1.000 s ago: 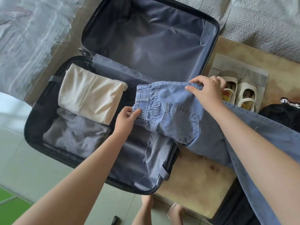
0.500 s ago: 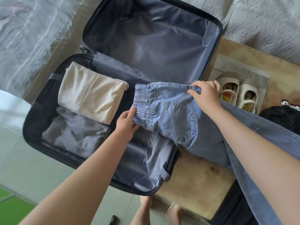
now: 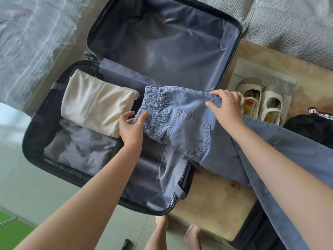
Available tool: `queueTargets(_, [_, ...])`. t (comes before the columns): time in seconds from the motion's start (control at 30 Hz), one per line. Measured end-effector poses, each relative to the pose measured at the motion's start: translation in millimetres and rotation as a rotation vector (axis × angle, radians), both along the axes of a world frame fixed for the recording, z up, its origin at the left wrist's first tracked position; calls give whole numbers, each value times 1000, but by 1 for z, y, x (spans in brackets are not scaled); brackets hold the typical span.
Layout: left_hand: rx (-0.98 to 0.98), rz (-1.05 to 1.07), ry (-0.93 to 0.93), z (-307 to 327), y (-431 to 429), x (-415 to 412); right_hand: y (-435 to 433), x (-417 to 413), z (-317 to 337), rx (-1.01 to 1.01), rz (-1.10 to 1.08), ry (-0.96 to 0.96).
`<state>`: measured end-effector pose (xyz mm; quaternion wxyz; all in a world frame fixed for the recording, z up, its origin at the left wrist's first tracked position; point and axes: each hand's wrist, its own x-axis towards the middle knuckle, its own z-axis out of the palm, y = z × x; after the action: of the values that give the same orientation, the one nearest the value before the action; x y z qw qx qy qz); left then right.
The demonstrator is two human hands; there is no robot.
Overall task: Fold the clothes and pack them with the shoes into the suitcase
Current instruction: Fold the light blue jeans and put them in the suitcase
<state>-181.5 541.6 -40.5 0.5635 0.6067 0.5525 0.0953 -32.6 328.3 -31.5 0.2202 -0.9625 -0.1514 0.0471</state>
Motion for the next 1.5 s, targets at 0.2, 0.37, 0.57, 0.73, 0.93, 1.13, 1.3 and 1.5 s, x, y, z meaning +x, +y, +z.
queueTargets(0.2, [-34, -28, -8, -2, 1, -13, -3, -5, -11, 44, -68, -38])
queueTargets(0.37, [95, -159, 153, 2, -6, -2, -7, -4, -12, 159, -115, 16])
queueTargets(0.57, [469, -562, -23, 25, -34, 17, -66, -32, -7, 323, -246, 43])
queueTargets(0.73, [659, -947, -228, 37, -84, 39, -144, -72, -25, 297, -420, 254])
queueTargets(0.93, [765, -1315, -176, 22, -141, 50, -188, -106, -37, 135, -401, 243])
queueTargets(1.13, [967, -1657, -22, 4, -176, 59, -216, -154, -71, -198, -245, 127])
queueTargets(1.3, [1136, -1703, 62, -5, -183, 73, -243, -183, -85, -245, -261, 94])
queueTargets(1.5, [1173, -1771, -54, -14, -195, 94, -287, -165, -60, 93, -560, -99])
